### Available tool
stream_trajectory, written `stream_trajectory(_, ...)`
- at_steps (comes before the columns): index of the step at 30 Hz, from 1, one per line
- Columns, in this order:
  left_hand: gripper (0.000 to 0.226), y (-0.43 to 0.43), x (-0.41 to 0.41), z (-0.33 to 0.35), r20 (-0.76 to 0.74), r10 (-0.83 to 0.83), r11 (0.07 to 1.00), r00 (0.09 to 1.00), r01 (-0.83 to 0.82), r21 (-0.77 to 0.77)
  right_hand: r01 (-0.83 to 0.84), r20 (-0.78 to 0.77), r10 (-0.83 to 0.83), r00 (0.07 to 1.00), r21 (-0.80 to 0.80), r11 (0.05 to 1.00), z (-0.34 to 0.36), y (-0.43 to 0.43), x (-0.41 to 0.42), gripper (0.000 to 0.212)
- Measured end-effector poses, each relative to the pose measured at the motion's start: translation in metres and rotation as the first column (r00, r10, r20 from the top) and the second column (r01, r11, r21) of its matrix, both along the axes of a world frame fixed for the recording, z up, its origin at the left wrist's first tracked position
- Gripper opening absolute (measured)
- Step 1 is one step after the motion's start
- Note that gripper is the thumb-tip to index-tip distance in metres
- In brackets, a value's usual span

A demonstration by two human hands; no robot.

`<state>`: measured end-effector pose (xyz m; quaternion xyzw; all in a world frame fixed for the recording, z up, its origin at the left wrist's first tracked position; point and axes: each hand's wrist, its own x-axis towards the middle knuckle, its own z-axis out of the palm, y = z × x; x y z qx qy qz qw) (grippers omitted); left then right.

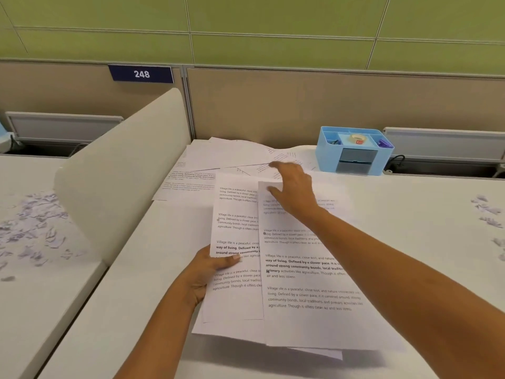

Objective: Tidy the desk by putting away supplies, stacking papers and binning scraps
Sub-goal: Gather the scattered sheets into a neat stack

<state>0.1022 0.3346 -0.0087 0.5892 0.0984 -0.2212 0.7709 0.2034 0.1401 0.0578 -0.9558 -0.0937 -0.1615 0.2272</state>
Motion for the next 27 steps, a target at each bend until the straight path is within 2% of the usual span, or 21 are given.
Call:
stream_trajectory(3,0.056,0.002,0.002,-0.001,-0.009,0.004,1.000,1.000,-0.004,-0.012,0.064,0.133,-0.059,0.989,-0.033,0.997,0.013,-0.009,-0.002,0.058)
stream_trajectory(5,0.057,0.006,0.003,-0.002,-0.012,0.023,1.000,1.000,-0.023,-0.019,0.152,0.129,-0.154,0.980,0.025,0.988,0.026,-0.025,0.000,0.060)
stream_trajectory(7,0.058,0.010,0.003,-0.002,-0.019,0.045,0.998,0.999,-0.046,-0.037,0.305,0.018,-0.311,0.950,0.143,0.942,0.033,-0.052,0.002,0.064)
stream_trajectory(9,0.054,0.013,0.003,-0.003,-0.018,0.075,0.995,0.997,-0.075,-0.058,0.437,-0.224,-0.381,0.897,0.316,0.842,0.033,-0.080,-0.001,0.072)
stream_trajectory(10,0.049,0.014,0.003,-0.004,-0.015,0.090,0.993,0.996,-0.091,-0.072,0.478,-0.375,-0.338,0.863,0.391,0.787,0.029,-0.091,-0.006,0.075)
stream_trajectory(12,0.039,0.014,0.004,-0.004,-0.010,0.127,0.988,0.992,-0.127,-0.091,0.523,-0.641,-0.130,0.757,0.475,0.708,0.015,-0.102,-0.023,0.072)
stream_trajectory(14,0.038,0.012,0.004,-0.002,0.008,0.156,0.982,0.988,-0.154,-0.106,0.529,-0.748,0.122,0.652,0.565,0.634,-0.002,-0.103,-0.039,0.063)
stream_trajectory(16,0.039,0.006,0.004,0.001,0.050,0.164,0.981,0.985,-0.157,-0.118,0.509,-0.719,0.313,0.621,0.673,0.537,-0.016,-0.095,-0.051,0.054)
stream_trajectory(19,0.035,-0.005,0.003,0.011,0.133,0.167,0.983,0.977,-0.155,-0.100,0.452,-0.614,0.417,0.670,0.783,0.427,-0.030,-0.076,-0.059,0.049)
stream_trajectory(23,0.033,-0.016,0.004,0.032,0.245,0.158,0.987,0.957,-0.149,-0.056,0.339,-0.462,0.372,0.805,0.873,0.352,-0.030,-0.057,-0.065,0.037)
stream_trajectory(27,0.019,-0.020,0.009,0.054,0.438,0.146,0.985,0.887,-0.172,0.020,0.164,-0.249,0.263,0.932,0.937,0.309,-0.005,-0.056,-0.068,0.024)
